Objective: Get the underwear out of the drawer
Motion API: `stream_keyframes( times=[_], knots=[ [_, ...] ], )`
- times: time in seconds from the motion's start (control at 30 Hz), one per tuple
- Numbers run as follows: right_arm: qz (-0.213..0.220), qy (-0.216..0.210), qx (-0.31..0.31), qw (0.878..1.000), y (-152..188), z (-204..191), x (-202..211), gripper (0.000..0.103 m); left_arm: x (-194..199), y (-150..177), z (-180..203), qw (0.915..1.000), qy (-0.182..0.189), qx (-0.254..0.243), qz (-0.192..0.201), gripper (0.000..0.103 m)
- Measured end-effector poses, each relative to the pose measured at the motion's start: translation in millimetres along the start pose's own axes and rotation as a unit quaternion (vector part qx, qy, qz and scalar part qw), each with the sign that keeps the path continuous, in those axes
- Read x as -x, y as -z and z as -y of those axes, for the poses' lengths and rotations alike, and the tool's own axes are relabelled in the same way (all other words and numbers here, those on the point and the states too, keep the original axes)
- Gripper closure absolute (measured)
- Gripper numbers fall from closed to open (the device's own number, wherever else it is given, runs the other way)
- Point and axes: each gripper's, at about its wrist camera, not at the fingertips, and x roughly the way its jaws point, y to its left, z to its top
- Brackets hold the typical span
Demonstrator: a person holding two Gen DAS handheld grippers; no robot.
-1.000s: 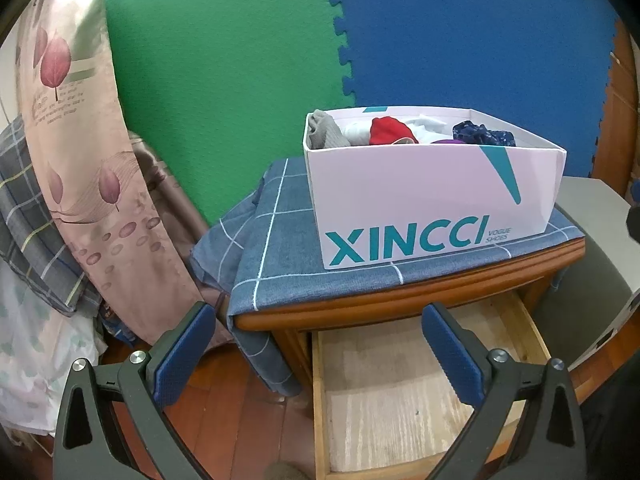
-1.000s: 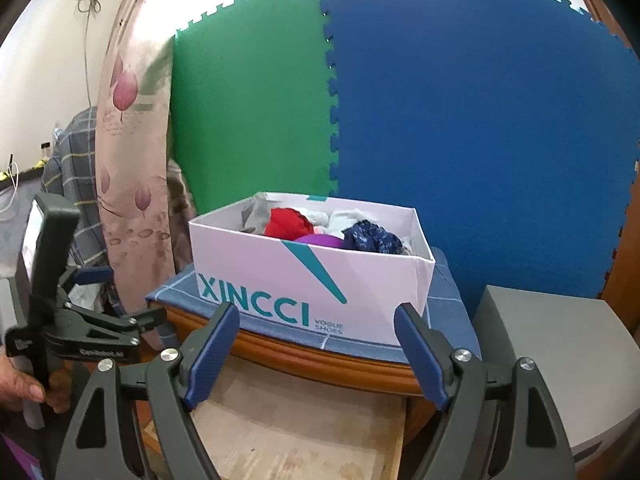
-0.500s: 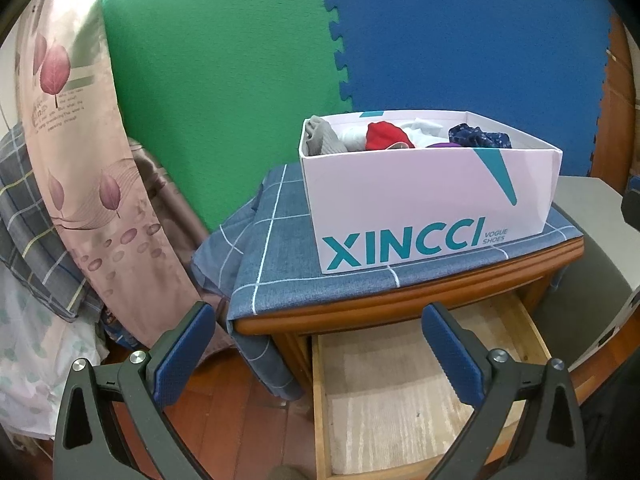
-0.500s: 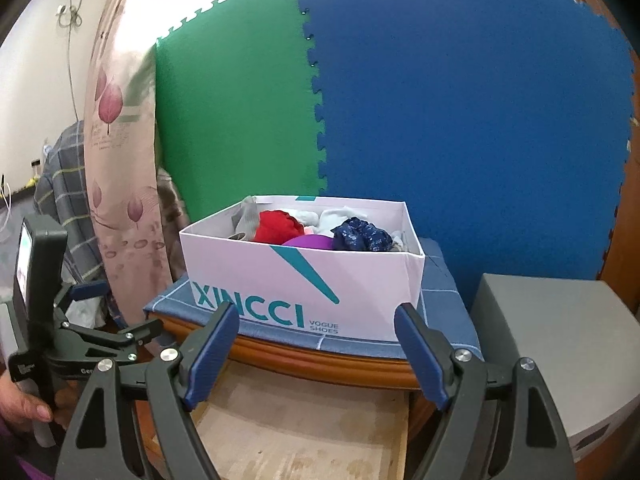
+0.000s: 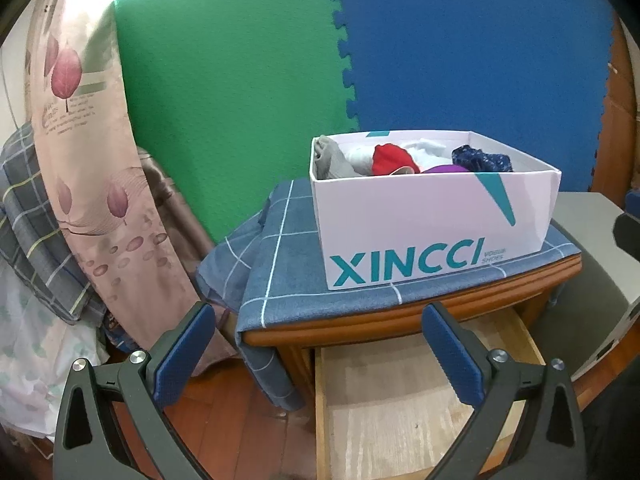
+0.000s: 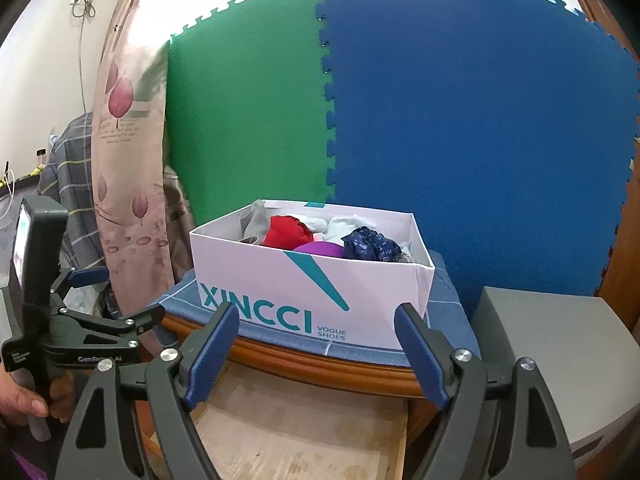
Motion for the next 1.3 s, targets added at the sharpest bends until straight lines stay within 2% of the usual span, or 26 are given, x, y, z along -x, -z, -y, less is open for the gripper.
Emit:
stream_keyframes(
  times=[0.23,0.33,0.4,0.5,0.63,0.73,0.83,1.0,1.13,1.23,1.3],
  knots=[
    [-0.005,0.041,-0.055,0.998,-1,0,4,0.021,5,-5,-1,0.9994,-0.025,0.001,-0.022,0.0],
    [0.021,0.02,-0.064,0.998,7,-6,15,0.021,11,-4,-6,0.9994,-0.003,0.022,-0.026,0.0],
    [0.034,0.026,-0.049,0.998,16,-15,20,0.021,13,-4,-6,0.9992,0.005,0.029,-0.026,0.0],
    [0.042,0.022,-0.042,0.998,29,-22,19,0.021,14,-3,-2,0.9994,0.005,0.021,-0.026,0.0],
    [0.064,0.006,-0.081,0.995,39,-14,19,0.021,16,-2,3,0.9994,0.023,0.012,-0.022,0.0],
    [0.089,0.021,-0.101,0.991,43,-4,22,0.02,18,-1,6,0.9992,0.029,0.015,-0.022,0.0],
    [0.077,0.022,-0.114,0.99,43,1,18,0.019,19,-2,6,0.9993,0.016,0.028,-0.02,0.0],
    [0.061,0.017,-0.11,0.992,45,1,12,0.019,29,-3,1,0.9979,0.014,0.062,0.011,0.0],
    [0.058,0.013,-0.1,0.993,45,-2,10,0.019,42,-5,1,0.9969,0.002,0.066,0.044,0.0],
    [0.055,0.016,-0.103,0.993,45,0,9,0.019,48,-10,5,0.9971,-0.009,0.064,0.041,0.0],
    [0.055,0.019,-0.106,0.993,46,1,9,0.019,53,-15,10,0.9981,0.0,0.052,0.033,0.0]
  ],
)
